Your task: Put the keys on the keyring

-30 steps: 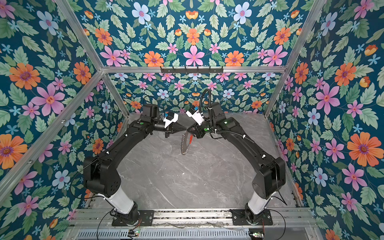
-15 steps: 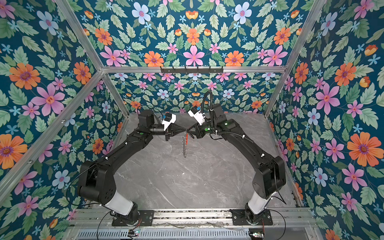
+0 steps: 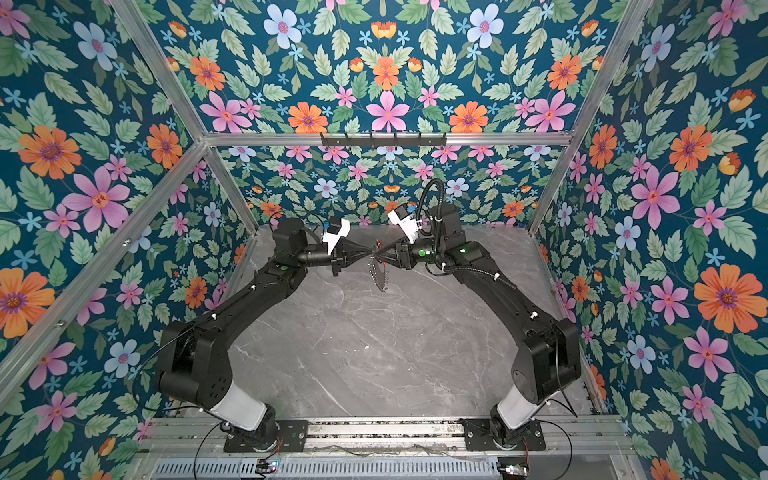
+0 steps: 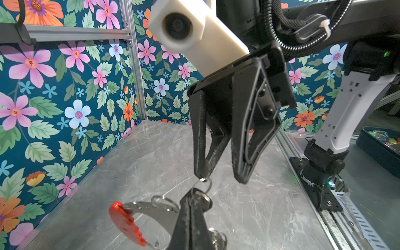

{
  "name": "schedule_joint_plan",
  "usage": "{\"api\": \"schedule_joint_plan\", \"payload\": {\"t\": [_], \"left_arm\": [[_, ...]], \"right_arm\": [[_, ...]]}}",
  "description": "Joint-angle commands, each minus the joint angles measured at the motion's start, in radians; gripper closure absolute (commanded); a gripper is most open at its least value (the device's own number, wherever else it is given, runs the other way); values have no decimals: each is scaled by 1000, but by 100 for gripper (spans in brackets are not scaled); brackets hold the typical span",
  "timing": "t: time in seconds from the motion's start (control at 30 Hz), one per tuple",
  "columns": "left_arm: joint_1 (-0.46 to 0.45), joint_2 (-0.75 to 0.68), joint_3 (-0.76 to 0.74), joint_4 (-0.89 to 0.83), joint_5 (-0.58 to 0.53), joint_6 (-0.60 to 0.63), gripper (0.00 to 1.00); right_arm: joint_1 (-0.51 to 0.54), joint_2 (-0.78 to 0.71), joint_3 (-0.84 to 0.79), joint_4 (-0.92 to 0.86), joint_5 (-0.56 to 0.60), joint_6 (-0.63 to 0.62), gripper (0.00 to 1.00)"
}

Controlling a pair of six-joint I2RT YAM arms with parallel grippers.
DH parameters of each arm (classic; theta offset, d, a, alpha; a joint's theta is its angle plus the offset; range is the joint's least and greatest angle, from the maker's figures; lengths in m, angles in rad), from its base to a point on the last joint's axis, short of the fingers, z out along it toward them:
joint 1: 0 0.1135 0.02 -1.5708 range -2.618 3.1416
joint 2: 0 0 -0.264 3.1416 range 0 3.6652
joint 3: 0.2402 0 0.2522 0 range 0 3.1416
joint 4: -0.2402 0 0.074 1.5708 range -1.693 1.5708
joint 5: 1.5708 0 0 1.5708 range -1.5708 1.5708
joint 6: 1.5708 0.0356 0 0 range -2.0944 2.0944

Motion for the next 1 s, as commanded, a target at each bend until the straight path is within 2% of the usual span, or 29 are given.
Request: {"api": "schedule_joint_plan", "payload": {"t": [0.0, 0.4, 0.7, 0.77, 0.97], "left_arm": [[0, -8, -2, 65, 11, -20, 100], [-1, -3, 9, 71, 14, -45, 100], [-1, 9, 29, 71, 18, -61, 100], [-2, 12, 32, 71, 18, -63, 100], [-2, 12, 34, 71, 17, -67, 100]], "right_arm": [[-4, 1, 6, 39, -24, 16, 66], [-4, 24, 58, -22, 9, -15, 66], [6, 27, 92, -102, 77, -60, 66], [6, 28, 96, -104, 84, -61, 68], [6, 28, 102, -103, 102, -52, 86]]}}
